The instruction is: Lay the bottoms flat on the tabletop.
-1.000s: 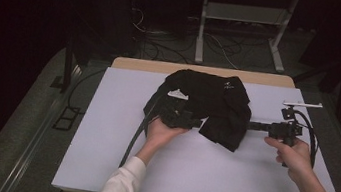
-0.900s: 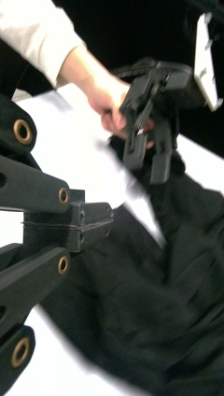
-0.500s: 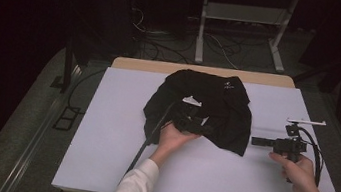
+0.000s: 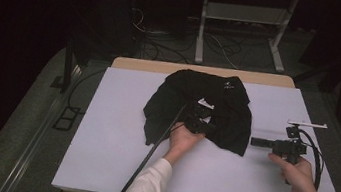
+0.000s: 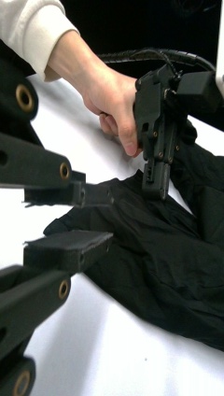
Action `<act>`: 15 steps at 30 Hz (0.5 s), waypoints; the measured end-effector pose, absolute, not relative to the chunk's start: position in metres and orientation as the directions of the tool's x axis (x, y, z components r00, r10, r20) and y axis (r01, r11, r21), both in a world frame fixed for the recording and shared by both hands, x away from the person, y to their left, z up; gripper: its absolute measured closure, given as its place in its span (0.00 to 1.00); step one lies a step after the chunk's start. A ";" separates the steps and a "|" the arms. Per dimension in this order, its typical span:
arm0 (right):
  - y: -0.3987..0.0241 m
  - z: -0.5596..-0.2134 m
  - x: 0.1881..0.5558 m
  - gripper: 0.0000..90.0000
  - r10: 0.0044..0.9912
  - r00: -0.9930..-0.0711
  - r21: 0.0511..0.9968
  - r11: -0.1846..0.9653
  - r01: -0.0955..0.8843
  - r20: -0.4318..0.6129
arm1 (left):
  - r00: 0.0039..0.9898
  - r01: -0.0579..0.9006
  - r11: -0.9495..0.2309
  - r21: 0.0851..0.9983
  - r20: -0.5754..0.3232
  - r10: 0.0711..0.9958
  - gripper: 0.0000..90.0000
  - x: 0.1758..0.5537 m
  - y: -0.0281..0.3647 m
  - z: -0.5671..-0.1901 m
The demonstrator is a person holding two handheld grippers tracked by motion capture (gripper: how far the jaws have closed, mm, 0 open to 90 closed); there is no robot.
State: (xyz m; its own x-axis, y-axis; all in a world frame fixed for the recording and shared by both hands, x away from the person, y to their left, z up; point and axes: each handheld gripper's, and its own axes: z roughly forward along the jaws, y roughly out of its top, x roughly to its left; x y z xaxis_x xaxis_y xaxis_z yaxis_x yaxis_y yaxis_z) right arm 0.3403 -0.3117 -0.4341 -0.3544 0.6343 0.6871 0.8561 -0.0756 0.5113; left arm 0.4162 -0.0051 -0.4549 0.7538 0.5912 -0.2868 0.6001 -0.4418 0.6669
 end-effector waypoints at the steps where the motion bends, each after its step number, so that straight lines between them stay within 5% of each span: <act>1: -0.312 -0.434 0.340 0.79 0.634 -0.354 0.511 -0.076 0.856 0.687 | 0.750 0.605 -0.437 0.665 -0.293 0.593 1.00 0.417 -0.004 -0.455; 8: -0.298 -0.437 0.336 0.49 0.693 -0.342 0.513 -0.046 0.857 0.634 | 0.692 0.668 -0.321 0.672 -0.402 0.599 1.00 0.421 0.026 -0.447; 15: -0.286 -0.443 0.338 0.36 0.712 -0.310 0.487 -0.052 0.872 0.630 | 0.618 0.730 -0.229 0.644 -0.477 0.625 1.00 0.425 0.065 -0.447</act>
